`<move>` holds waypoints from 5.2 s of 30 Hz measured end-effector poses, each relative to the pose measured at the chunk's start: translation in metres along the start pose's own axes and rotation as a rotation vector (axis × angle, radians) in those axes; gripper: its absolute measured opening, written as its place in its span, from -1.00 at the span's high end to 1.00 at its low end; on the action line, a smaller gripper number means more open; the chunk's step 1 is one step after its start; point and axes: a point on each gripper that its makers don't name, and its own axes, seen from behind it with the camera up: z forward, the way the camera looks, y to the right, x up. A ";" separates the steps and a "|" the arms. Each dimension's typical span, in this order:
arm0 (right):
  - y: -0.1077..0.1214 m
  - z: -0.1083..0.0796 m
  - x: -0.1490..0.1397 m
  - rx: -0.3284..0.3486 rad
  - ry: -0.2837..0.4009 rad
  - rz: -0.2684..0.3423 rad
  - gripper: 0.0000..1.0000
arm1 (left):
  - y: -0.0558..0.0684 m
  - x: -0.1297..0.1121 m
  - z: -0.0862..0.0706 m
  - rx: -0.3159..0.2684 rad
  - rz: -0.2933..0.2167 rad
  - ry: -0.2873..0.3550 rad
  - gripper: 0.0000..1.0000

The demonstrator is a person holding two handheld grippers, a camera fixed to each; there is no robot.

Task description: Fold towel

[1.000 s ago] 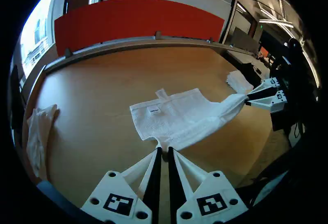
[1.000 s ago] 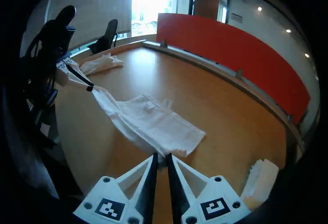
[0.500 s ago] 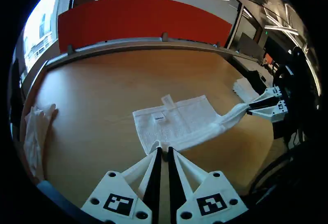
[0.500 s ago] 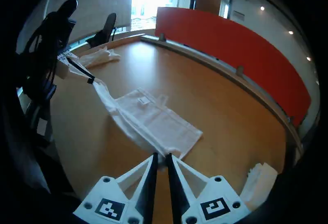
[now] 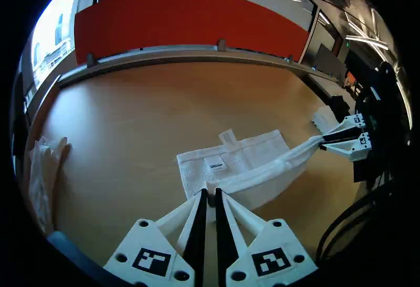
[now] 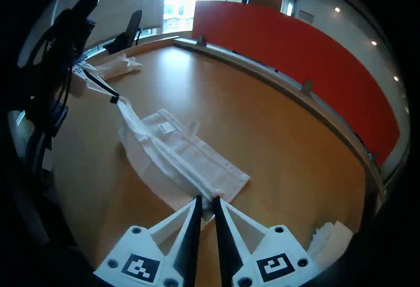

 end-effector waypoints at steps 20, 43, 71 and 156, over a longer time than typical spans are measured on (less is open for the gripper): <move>0.016 0.025 -0.008 0.005 -0.038 0.027 0.66 | -0.013 0.001 0.033 0.026 0.022 -0.026 0.78; 0.025 0.047 -0.015 0.009 -0.068 0.034 0.66 | -0.022 0.000 0.056 0.053 0.037 -0.041 0.77; 0.042 0.073 -0.032 -0.059 -0.092 0.089 0.15 | -0.040 -0.013 0.082 0.123 0.054 -0.071 0.42; 0.007 0.026 -0.056 -0.035 -0.056 0.069 -0.88 | -0.055 -0.085 -0.038 0.245 -0.125 -0.041 -0.94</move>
